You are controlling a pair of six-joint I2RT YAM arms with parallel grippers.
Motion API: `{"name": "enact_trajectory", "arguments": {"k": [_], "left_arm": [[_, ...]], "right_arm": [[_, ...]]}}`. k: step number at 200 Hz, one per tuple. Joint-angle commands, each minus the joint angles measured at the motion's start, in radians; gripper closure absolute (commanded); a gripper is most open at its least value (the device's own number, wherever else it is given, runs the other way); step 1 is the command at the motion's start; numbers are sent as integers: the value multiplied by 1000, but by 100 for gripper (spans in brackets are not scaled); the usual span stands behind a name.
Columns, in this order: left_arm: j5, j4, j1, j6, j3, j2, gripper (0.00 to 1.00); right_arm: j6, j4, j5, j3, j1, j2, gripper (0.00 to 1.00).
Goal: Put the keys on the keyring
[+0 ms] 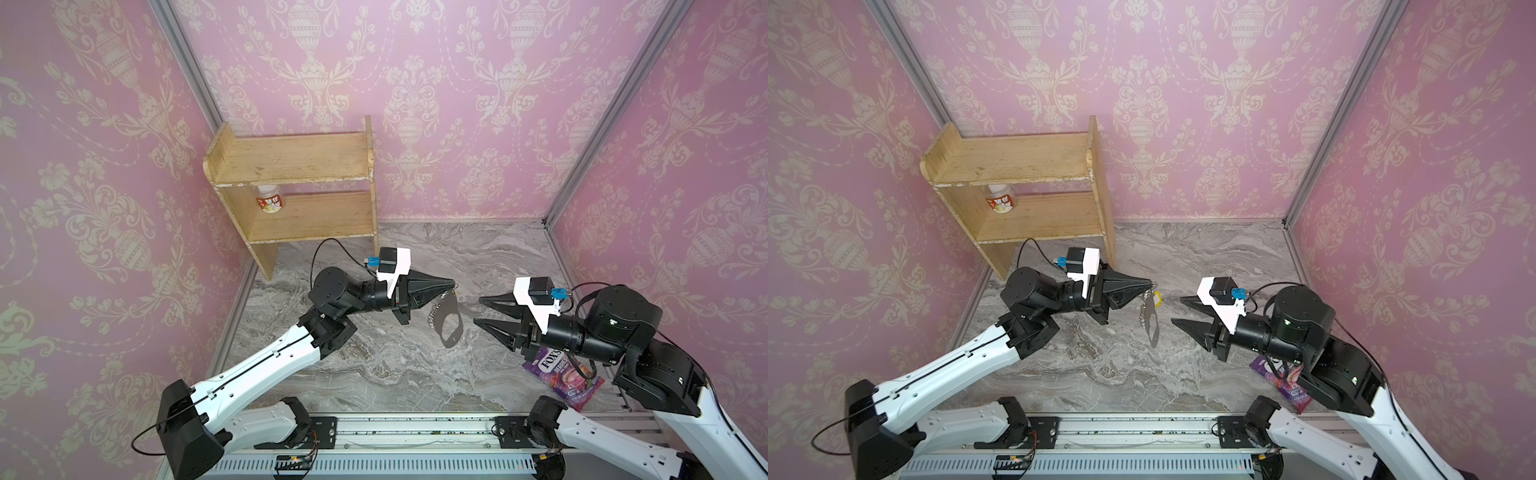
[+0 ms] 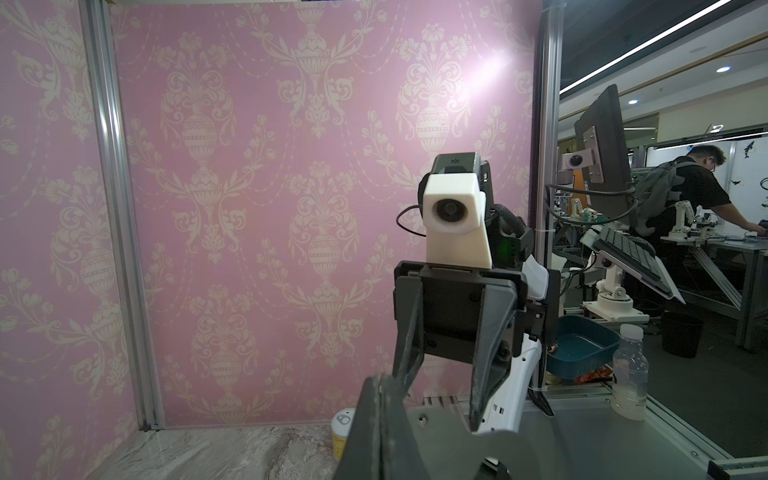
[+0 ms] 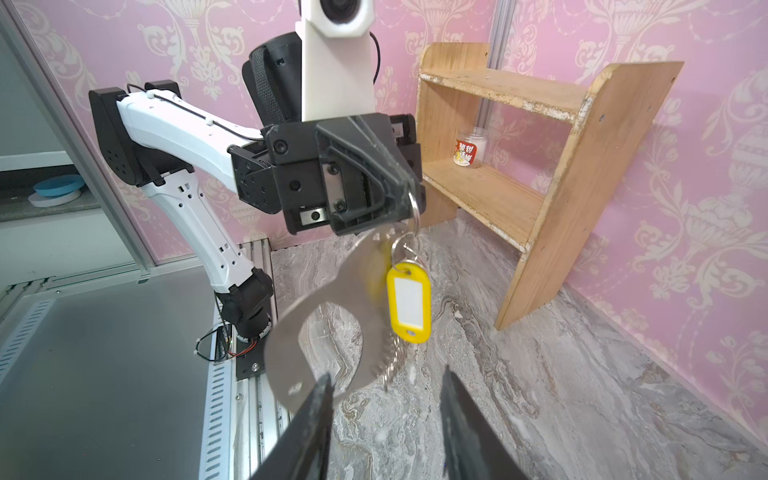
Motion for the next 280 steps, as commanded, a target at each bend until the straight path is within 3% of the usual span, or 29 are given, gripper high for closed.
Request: {"name": "enact_trajectory", "arguments": {"k": [1, 78, 131, 173, 211, 232, 280], "left_arm": [[27, 4, 3, 17, 3, 5, 100], [62, -3, -5, 8, -2, 9, 100], [68, -7, -12, 10, -6, 4, 100], [67, -24, -14, 17, -11, -6, 100], [46, -22, -15, 32, -22, -23, 100], [46, -24, -14, 33, -23, -33, 100], [34, -15, -14, 35, -24, -51, 100]], "right_arm": [[12, 81, 11, 8, -6, 33, 61], [33, 205, -47, 22, -32, 89, 69], [58, 239, -96, 28, -40, 118, 82], [65, 234, -128, 30, -42, 129, 100], [48, 176, -133, 51, -43, 135, 100], [22, 125, -110, 54, -45, 121, 72], [40, 91, -123, 11, -49, 83, 59]]}}
